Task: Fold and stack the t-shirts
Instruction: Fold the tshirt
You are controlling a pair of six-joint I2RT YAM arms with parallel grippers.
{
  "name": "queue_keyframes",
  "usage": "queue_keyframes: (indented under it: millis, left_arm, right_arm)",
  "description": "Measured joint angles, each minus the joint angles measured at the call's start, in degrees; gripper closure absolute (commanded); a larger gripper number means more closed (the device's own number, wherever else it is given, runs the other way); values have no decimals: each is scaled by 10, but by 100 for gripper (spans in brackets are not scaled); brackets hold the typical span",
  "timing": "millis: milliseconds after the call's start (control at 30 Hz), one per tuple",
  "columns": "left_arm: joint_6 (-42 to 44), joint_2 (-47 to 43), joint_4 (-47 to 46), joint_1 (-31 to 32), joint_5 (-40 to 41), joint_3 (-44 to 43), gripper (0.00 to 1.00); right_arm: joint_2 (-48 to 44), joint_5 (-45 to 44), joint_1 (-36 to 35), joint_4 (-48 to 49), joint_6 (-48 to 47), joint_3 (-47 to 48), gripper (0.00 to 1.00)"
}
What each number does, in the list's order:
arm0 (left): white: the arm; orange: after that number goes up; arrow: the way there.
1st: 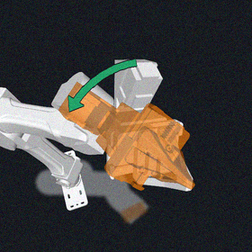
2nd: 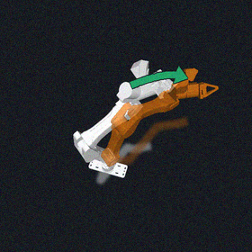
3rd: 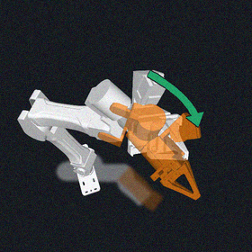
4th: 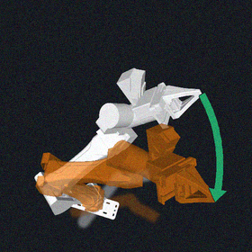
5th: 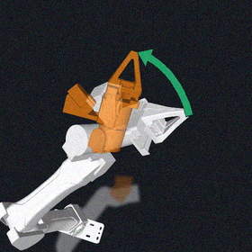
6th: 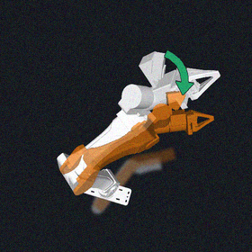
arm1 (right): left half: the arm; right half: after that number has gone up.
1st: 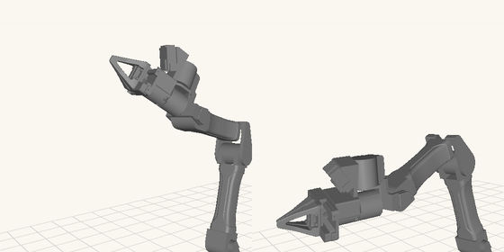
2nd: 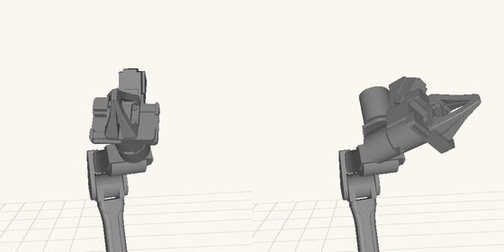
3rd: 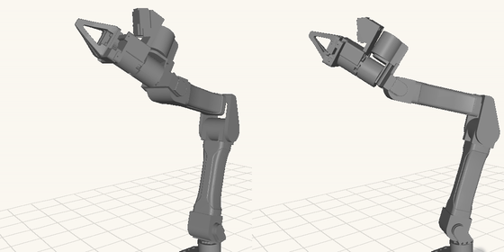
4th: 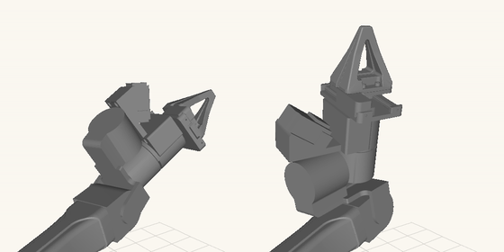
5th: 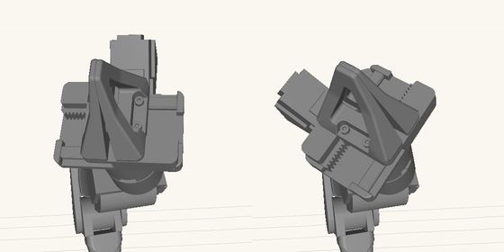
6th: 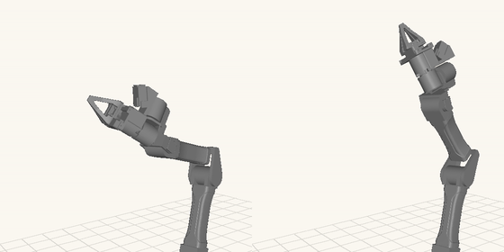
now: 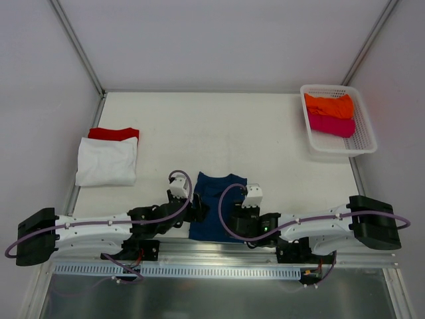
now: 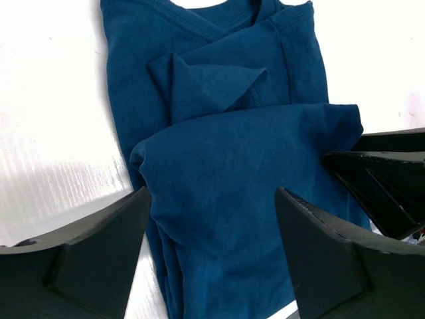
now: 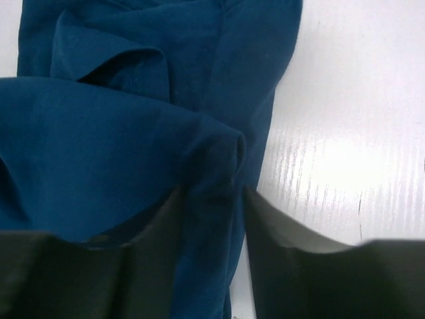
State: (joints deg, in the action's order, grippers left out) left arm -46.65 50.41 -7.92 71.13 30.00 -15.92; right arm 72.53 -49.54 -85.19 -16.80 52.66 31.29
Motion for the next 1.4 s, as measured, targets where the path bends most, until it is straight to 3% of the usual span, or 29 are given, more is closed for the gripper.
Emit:
queue_keyframes:
  millis: [33, 67, 100, 167, 267, 300, 400, 633, 1033, 1100, 1167, 1200, 1400]
  left_arm:
    - [0, 4, -2, 0, 0, 0, 29]
    - [1, 6, -2, 0, 0, 0, 35]
    - [2, 8, -4, 0, 0, 0, 39]
    - [4, 8, -5, 0, 0, 0, 44]
    - [8, 9, -5, 0, 0, 0, 62]
    - [10, 10, -4, 0, 0, 0, 73]
    - [17, 21, -6, 0, 1, 0, 86]
    - [41, 42, -5, -4, 7, -7, 88]
    - [98, 64, -2, -35, 20, -78, 88]
    - [98, 76, 2, -37, 20, -81, 79]
    - [94, 87, 18, -37, 21, -82, 56]
    - [87, 92, 31, -37, 22, -84, 35]
    - [40, 113, 87, -37, 25, -89, 30]
  right_arm:
    - [3, 2, 0, 4, -2, 0, 65]
    - [6, 5, 1, 7, -5, 0, 80]
    - [8, 6, 1, 10, -7, 1, 89]
    - [10, 8, 1, 14, -9, 3, 99]
    - [10, 8, 1, 16, -9, 4, 99]
    - [10, 8, 1, 16, -9, 4, 99]
    - [10, 8, 2, 16, -9, 4, 100]
    - [10, 6, 4, 15, -18, 9, 100]
    - [-21, -20, 37, 0, -71, 42, 100]
    - [-21, -20, 40, -2, -73, 42, 99]
    - [-21, -20, 40, -2, -73, 42, 100]
    - [-21, -20, 40, -2, -73, 42, 100]
    - [-14, -20, 43, -2, -73, 42, 99]
